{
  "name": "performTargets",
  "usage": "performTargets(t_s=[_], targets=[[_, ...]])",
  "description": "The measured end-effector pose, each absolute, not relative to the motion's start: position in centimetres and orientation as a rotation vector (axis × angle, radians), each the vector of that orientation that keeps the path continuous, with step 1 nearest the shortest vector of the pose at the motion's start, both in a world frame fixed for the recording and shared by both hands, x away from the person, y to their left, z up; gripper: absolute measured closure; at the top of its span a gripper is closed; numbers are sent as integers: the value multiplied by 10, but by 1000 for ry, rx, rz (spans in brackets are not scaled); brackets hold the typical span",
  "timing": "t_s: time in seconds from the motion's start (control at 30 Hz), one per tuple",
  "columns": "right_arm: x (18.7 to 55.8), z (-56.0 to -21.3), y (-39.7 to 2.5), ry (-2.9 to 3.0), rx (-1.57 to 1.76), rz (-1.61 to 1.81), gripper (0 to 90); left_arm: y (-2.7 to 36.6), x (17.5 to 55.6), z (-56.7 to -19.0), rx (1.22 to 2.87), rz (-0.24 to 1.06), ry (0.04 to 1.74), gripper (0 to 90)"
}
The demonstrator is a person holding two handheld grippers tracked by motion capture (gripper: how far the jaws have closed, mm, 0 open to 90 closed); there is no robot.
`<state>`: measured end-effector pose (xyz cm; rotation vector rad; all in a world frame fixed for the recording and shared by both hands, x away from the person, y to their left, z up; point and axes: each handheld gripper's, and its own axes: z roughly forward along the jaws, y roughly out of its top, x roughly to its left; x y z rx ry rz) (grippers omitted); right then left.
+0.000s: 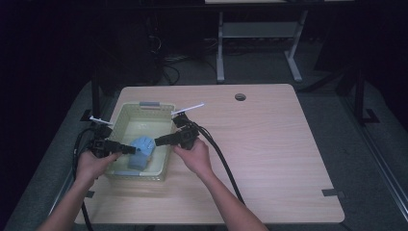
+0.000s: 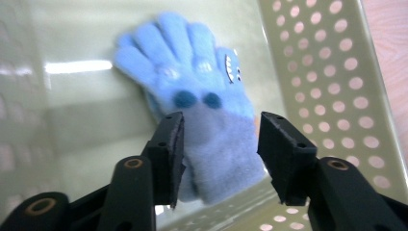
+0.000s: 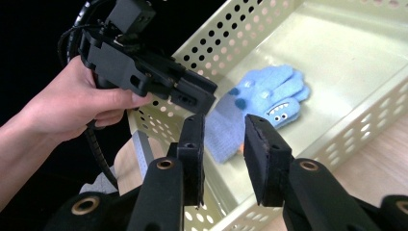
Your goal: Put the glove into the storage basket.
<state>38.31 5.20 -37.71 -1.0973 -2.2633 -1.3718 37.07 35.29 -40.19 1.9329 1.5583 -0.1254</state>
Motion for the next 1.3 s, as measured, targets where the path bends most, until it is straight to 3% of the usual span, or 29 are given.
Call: performTargets(t_s=[0.1, 0.13, 0.23, 0.47, 0.67, 1.1, 1.3], targets=[[382, -375, 48, -2263, -1104, -1375, 684, 349, 370, -400, 1958, -82, 1548, 684], [382, -374, 45, -2262, -1105, -1382, 683, 342, 370, -400, 2002, -17, 1543, 709], [382, -375, 41, -2258, -1110, -1390, 683, 336, 372, -403, 2043, -5, 1542, 729], [381, -374, 33, -2260, -1109, -1406, 675, 313, 384, -407, 2239, 51, 1539, 725], [379, -371, 27, -2254, -1107, -1417, 660, 309, 389, -414, 2305, 18, 1562, 709], [374, -370, 11, -2238, -1124, -1436, 607, 308, 380, -395, 2085, 54, 1512, 608], [372, -371, 2, -2241, -1131, -1428, 586, 305, 378, -388, 2094, 69, 1468, 587]])
